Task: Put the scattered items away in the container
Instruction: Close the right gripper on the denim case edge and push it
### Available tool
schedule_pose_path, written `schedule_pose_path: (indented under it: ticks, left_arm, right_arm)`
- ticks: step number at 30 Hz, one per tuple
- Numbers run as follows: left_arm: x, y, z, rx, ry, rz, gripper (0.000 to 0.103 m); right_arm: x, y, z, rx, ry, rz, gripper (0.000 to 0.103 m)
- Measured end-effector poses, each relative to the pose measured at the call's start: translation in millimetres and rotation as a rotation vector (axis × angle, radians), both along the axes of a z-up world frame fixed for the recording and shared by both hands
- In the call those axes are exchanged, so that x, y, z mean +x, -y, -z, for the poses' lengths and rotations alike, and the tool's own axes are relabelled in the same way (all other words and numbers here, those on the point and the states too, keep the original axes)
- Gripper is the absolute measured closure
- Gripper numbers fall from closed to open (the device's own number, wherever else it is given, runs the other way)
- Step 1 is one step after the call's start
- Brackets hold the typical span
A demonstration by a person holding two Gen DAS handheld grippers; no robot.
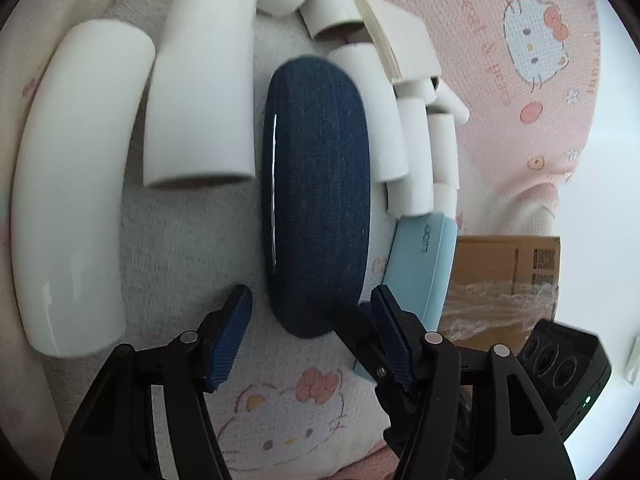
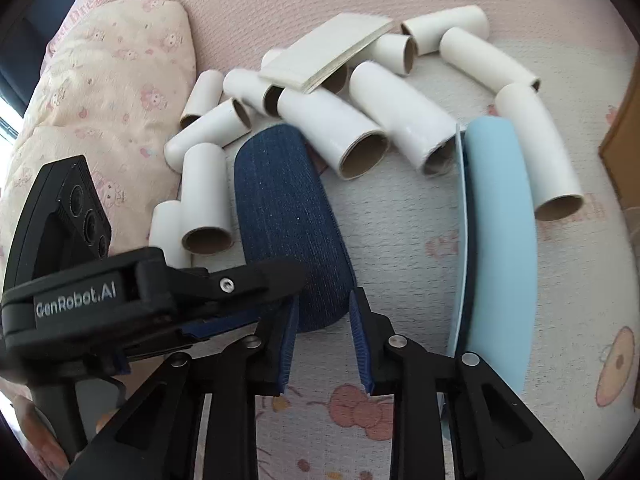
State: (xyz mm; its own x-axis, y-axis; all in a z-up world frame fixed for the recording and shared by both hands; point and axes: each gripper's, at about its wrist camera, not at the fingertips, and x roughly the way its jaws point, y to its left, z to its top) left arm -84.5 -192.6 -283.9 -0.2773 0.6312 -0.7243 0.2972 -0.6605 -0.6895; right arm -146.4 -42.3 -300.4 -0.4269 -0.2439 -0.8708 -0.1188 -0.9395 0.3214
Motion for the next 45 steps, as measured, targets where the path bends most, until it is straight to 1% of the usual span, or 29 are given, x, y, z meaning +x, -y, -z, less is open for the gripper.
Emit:
schedule_pose_path:
  ticks: [2, 6, 8, 9, 13, 14, 15, 17, 19, 22, 23, 25, 26, 29, 30, 32, 33, 34, 36, 38, 40, 43, 44, 45]
  left_arm:
    - [-3, 4, 1, 0.002, -0.014, -0.024, 0.043]
    - [-8, 14, 10, 0.068, -0.003, -0.073, 0.045]
    - [-10, 14, 11, 0.084, -0.014, -0.087, 0.045]
    - [-11, 13, 12, 0.081, -0.017, -0.088, 0.045]
    - [-12, 10, 11, 0.064, -0.035, -0.084, 0.046]
    - [-12, 9, 10, 0.052, -0.036, -0.082, 0.052]
    - [-12, 7, 10, 0.042, -0.041, -0.077, 0.055]
    - [-11, 6, 8, 0.032, -0.051, -0.061, 0.056]
    - [-11, 6, 6, 0.02, -0.056, -0.051, 0.057]
    - [-8, 5, -3, -0.011, -0.066, -0.034, 0.062]
    - [-6, 5, -7, -0.023, -0.071, -0.027, 0.064]
    - [0, 7, -17, -0.038, -0.065, -0.022, 0.067]
    - [3, 8, -21, -0.038, -0.065, -0.016, 0.069]
    - [10, 9, -32, -0.037, -0.082, 0.01, 0.071]
    - [12, 9, -35, -0.042, -0.095, 0.01, 0.071]
    - [13, 7, -39, -0.045, -0.12, 0.031, 0.071]
    - [12, 4, -40, -0.037, -0.121, 0.047, 0.072]
    - [12, 1, -40, -0.024, -0.121, 0.066, 0.072]
    - [12, -5, -39, -0.004, -0.127, 0.086, 0.072]
    - [12, -12, -40, -0.004, -0.136, 0.093, 0.072]
    - [8, -15, -37, -0.002, -0.126, 0.091, 0.072]
    - [1, -19, -26, 0.034, -0.087, 0.087, 0.072]
    - [-2, -23, -23, 0.036, -0.072, 0.09, 0.072]
    - [-3, -26, -20, 0.05, -0.065, 0.094, 0.074]
  right_arm:
    - [1, 0, -1, -0.012, -0.006, 0.01, 0.08]
    - [11, -11, -13, -0.018, -0.08, 0.057, 0.08]
    - [8, -14, -21, -0.017, -0.114, 0.076, 0.084]
    - [4, -15, -22, -0.01, -0.118, 0.077, 0.089]
    - [-15, -15, -12, 0.035, -0.093, 0.067, 0.091]
    - [-23, -11, -6, 0.047, -0.072, 0.069, 0.091]
    - [-27, -11, 0, 0.063, -0.039, 0.071, 0.092]
    - [-28, -12, -1, 0.096, -0.025, 0.065, 0.093]
    - [-29, -14, -2, 0.1, -0.012, 0.06, 0.093]
    - [-25, -19, -3, 0.068, -0.006, 0.062, 0.093]
    - [-23, -21, -2, 0.04, 0.0, 0.068, 0.093]
    - [-14, -25, -3, -0.054, 0.008, 0.075, 0.094]
    - [-10, -24, -3, -0.069, 0.01, 0.079, 0.094]
    - [3, -14, -4, -0.028, 0.023, 0.069, 0.094]
    - [7, -13, -4, -0.033, 0.033, 0.066, 0.094]
    - [9, -12, 1, -0.085, 0.066, 0.075, 0.094]
    - [12, -13, 4, -0.108, 0.083, 0.083, 0.094]
    - [15, -12, 6, -0.106, 0.09, 0.083, 0.094]
    - [22, -7, 4, -0.046, 0.086, 0.071, 0.094]
    - [24, -5, 1, -0.021, 0.083, 0.085, 0.094]
    - [30, -15, -10, -0.038, 0.056, 0.117, 0.093]
    - [41, -38, -26, -0.087, 0.001, 0.185, 0.093]
    - [42, -44, -27, -0.088, -0.004, 0.203, 0.093]
    - [43, -52, -28, -0.087, -0.006, 0.224, 0.093]
